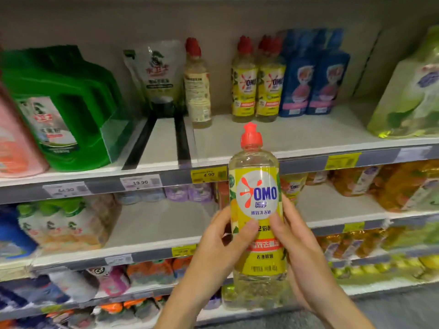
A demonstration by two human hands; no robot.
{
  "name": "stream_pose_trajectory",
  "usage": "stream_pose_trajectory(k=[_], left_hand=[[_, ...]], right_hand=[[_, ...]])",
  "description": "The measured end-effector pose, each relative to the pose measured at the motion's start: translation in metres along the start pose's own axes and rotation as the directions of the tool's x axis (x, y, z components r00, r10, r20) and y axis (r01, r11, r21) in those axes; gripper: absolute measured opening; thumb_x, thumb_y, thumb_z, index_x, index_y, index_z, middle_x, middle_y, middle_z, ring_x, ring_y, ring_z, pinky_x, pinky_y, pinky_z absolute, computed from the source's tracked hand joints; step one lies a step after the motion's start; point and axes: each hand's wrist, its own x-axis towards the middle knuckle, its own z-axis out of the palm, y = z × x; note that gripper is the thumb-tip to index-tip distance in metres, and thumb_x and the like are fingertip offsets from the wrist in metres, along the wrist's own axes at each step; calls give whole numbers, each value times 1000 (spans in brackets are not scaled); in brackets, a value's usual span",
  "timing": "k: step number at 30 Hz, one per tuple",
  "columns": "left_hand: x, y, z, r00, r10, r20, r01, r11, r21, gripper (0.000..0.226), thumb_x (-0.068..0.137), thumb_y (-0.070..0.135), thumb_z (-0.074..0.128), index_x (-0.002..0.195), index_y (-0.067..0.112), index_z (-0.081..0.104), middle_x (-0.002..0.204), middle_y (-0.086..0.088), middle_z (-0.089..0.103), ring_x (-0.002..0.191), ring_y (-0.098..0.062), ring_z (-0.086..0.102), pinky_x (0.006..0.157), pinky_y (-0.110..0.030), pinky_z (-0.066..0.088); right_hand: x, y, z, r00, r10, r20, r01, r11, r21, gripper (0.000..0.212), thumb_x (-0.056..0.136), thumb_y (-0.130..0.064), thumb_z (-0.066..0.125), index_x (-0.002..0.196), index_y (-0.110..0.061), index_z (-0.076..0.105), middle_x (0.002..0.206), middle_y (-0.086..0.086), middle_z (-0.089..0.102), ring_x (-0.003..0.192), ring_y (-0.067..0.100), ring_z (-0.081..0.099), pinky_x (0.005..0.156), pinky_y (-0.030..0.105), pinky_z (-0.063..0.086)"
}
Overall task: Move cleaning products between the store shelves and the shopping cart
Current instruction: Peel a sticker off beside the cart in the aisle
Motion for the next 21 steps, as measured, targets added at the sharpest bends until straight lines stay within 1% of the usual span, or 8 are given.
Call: stream_pose_trajectory(k=[2, 4, 7, 9, 12, 16, 18, 21], left_hand=[[21, -1, 3, 1000, 3, 12, -3, 1000, 0, 44, 67, 58, 69, 108, 43, 67, 123, -2, 64, 108, -16, 66, 90, -37, 55], [44, 1, 5, 999, 22, 29, -23, 1000, 19, 44, 68, 60, 68, 110, 43, 67, 124, -3, 63, 109, -16, 65, 92, -41, 54], [79, 8, 7, 994, 89, 58, -93, 994, 61, 40, 76, 57, 64, 112, 40, 66, 120, 0, 66, 112, -17, 63, 95, -45, 51], [102, 14, 8, 988, 130, 87, -136, 989, 59, 34, 84, 48, 65, 115, 34, 65, 117, 1, 68, 109, -18, 65, 92, -42, 53], [137, 30, 8, 973, 207, 102, -214, 975, 66, 32, 85, 41, 66, 116, 32, 62, 113, 2, 69, 102, -13, 67, 82, -31, 57], [186, 56, 10, 958, 251, 141, -266, 958, 103, 40, 80, 39, 63, 116, 23, 61, 106, 2, 71, 92, -5, 68, 73, -21, 54], [206, 68, 12, 961, 235, 145, -254, 958, 132, 39, 86, 35, 64, 122, 21, 58, 110, 4, 70, 91, -2, 67, 75, -20, 54], [235, 77, 17, 964, 241, 114, -263, 933, 245, 43, 88, 36, 65, 129, 28, 54, 120, 10, 63, 102, -1, 61, 86, -23, 54]], right_hand=[[14, -5, -9, 1000, -11, -1, 11, 1000, 3, 88, 53, -60, 85, 131, -38, 54, 126, 0, 66, 116, 22, 64, 89, 40, 56], [31, -10, -15, 999, -36, -12, 36, 999, 27, 85, 55, -59, 85, 131, -35, 55, 125, 1, 67, 115, 23, 64, 87, 37, 57], [60, -22, -24, 995, -98, -34, 98, 995, -12, 55, 63, -54, 80, 114, -41, 66, 120, 1, 69, 109, 21, 67, 79, 33, 58], [80, -29, -30, 987, -152, -54, 147, 986, -79, 49, 65, -56, 77, 111, -40, 68, 118, 2, 70, 108, 21, 68, 78, 32, 58], [110, -45, -37, 975, -205, -82, 192, 971, -143, 64, 64, -60, 78, 118, -29, 64, 117, 6, 70, 107, 23, 68, 79, 32, 58], [149, -70, -46, 951, -288, -116, 262, 945, -198, 49, 81, -41, 60, 124, -19, 58, 112, 5, 72, 102, 21, 70, 75, 29, 58], [167, -84, -50, 944, -313, -109, 280, 929, -240, 41, 84, -33, 55, 121, -18, 58, 109, 3, 73, 99, 18, 71, 74, 28, 58], [191, -101, -61, 939, -322, -120, 278, 917, -286, 41, 82, -30, 55, 121, -18, 56, 109, 2, 73, 100, 18, 70, 74, 26, 58]])
